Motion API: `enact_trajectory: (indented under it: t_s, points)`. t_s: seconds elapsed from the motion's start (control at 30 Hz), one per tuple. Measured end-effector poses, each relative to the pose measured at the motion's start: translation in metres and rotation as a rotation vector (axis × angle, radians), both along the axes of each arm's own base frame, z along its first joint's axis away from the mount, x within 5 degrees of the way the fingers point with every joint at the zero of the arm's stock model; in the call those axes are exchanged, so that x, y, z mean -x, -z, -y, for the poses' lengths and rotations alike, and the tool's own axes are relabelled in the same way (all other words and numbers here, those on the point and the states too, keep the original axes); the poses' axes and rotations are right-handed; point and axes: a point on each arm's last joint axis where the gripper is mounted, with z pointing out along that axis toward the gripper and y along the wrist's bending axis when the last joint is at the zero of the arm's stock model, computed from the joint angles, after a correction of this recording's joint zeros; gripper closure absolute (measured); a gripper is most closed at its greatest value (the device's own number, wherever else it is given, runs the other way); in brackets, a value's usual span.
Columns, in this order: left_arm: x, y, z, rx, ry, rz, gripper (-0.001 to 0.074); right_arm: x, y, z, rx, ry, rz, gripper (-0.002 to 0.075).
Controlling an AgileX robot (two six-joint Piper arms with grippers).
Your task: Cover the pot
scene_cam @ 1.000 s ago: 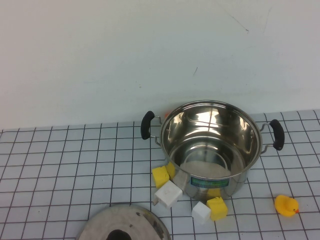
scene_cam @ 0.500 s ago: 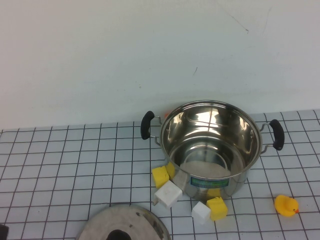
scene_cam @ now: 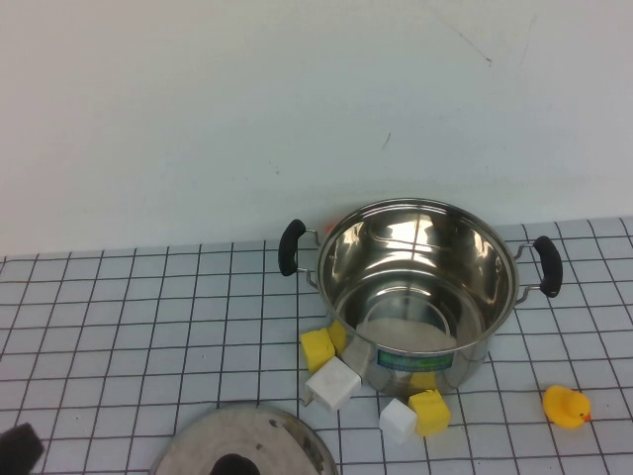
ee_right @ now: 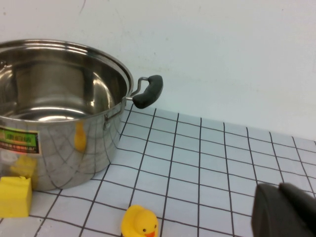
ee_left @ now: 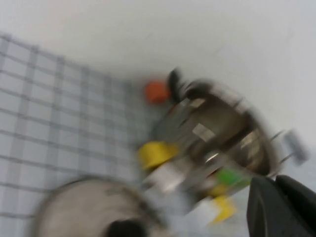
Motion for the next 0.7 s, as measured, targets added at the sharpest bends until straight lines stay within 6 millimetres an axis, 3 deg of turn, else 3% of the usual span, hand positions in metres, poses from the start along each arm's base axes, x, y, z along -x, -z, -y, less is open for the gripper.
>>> enact_trajectory:
  t_s: [0.13,0.27,0.43,0.7]
  points:
    - [-0.018,-0.032,-0.008,-0.285,0.054,-0.160,0.0738,0.000,0.000,0.000,0.000,0.000,0.000,0.0728]
    - [-0.049,-0.041,-0.013,-0.435,0.154,-0.287,0.0737,0.000,0.000,0.000,0.000,0.000,0.000,0.0728]
    - [-0.085,-0.027,-0.002,-0.545,0.359,-0.420,0.0737,0.000,0.001,0.000,0.000,-0.003,-0.008,0.0728]
    - [-0.118,0.010,0.031,-0.713,0.542,-0.570,0.0736,0.000,0.001,0.000,0.000,-0.004,-0.012,0.0728]
